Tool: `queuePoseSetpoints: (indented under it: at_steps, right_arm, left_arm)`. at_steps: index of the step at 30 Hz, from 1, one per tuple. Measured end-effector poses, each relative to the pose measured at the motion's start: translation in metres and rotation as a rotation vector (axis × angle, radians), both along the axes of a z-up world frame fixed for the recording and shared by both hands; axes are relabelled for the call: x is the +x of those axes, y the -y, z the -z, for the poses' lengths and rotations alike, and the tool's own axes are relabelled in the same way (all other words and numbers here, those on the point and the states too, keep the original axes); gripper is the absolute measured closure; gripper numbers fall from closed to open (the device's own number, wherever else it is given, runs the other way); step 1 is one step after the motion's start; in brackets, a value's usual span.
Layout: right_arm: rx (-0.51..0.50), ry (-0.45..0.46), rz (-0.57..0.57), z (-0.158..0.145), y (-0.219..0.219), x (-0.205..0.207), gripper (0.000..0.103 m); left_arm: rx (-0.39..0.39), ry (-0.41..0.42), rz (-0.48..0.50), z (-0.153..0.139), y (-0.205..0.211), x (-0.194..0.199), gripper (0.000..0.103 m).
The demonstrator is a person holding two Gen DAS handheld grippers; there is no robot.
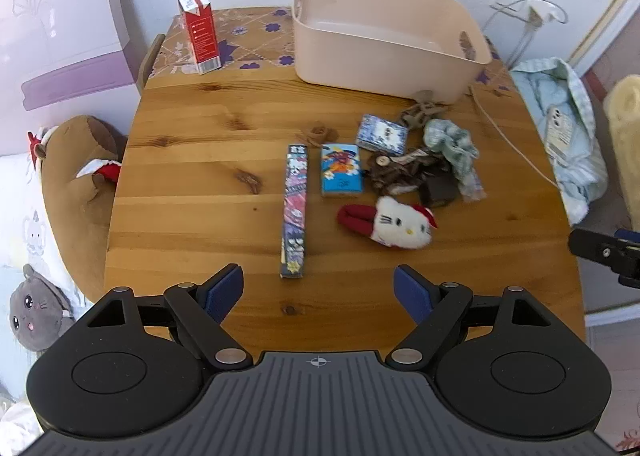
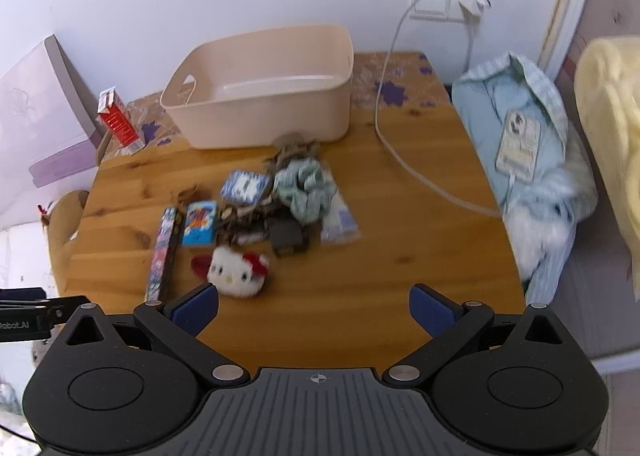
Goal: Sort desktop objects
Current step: 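Reach the left tool to the Hello Kitty strip while the right tool reaches the green scrunchie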
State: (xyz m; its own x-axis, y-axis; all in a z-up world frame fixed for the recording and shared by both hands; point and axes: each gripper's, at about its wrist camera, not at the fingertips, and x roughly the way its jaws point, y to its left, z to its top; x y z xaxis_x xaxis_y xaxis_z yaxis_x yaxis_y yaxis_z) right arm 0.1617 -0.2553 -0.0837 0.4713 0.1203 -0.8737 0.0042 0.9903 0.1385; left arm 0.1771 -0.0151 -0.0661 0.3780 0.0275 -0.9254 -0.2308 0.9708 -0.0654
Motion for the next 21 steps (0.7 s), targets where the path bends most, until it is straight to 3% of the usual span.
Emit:
queuePoseSetpoints:
  at_steps: [5,10,21]
  right_arm:
    - [-0.066,0.033,-0.051,0.008,-0.005,0.027,0.000]
    - [-0.111,-0.002,-0.141,0.024,-0.015,0.056,0.000]
    - [-0.098,-0.054,-0.214,0.066,-0.022,0.123,0.000]
  left_arm:
    - [-0.004,-0.032,-0.060,0.015,-0.011,0.020,0.019]
    - [-0.002,-0.063,-0.093,0.031,-0.020,0.040,0.019]
    - [0.015,-0.147,-0.161,0.076,-0.037,0.087,0.019]
